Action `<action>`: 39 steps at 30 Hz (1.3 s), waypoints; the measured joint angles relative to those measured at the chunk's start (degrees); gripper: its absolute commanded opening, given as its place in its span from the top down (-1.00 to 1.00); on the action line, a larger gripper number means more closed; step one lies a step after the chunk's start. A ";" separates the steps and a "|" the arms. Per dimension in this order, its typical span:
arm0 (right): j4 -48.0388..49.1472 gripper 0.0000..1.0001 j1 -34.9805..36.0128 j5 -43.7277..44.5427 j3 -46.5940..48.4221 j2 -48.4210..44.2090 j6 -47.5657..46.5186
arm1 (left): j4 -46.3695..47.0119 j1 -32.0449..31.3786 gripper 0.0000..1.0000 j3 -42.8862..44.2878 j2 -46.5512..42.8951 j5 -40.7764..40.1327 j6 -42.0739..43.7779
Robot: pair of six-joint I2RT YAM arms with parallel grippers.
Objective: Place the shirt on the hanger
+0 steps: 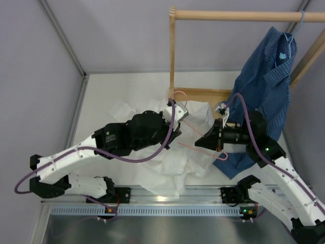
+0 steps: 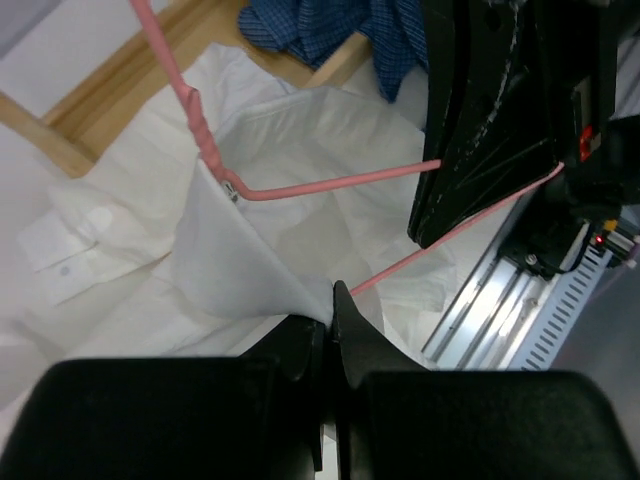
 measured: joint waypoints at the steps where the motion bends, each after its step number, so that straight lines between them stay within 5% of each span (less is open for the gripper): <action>1: 1.31 1.00 0.31 -0.09 0.00 0.70 0.35 | -1.40 -0.39 1.00 1.64 0.35 -2.32 -0.09; 12: 17.68 1.00 4.72 4.61 -8.11 -5.70 4.50 | -10.21 -6.54 1.00 11.63 7.48 -20.17 0.02; 23: 36.33 1.00 5.31 11.30 -16.33 -7.04 12.63 | -13.64 -9.70 1.00 21.44 12.48 -18.73 1.70; 26: 42.12 1.00 5.62 12.24 -17.70 -6.43 14.67 | -14.05 -10.97 0.03 26.12 13.49 -14.99 3.58; 27: 43.58 1.00 5.64 12.74 -18.12 -6.51 15.34 | -14.03 -11.19 -0.45 27.50 13.62 -13.77 4.20; 28: 44.85 1.00 5.62 13.29 -18.51 -6.71 15.93 | -13.92 -11.41 -0.58 28.70 13.66 -12.96 5.05; 33: 49.44 1.00 5.62 15.56 -21.16 -9.40 18.43 | -12.74 -11.74 -0.91 30.82 12.15 -13.00 8.33; 39: 52.09 1.00 5.62 16.02 -22.27 -11.04 19.82 | -5.90 -10.16 -0.80 25.51 5.97 -19.52 14.38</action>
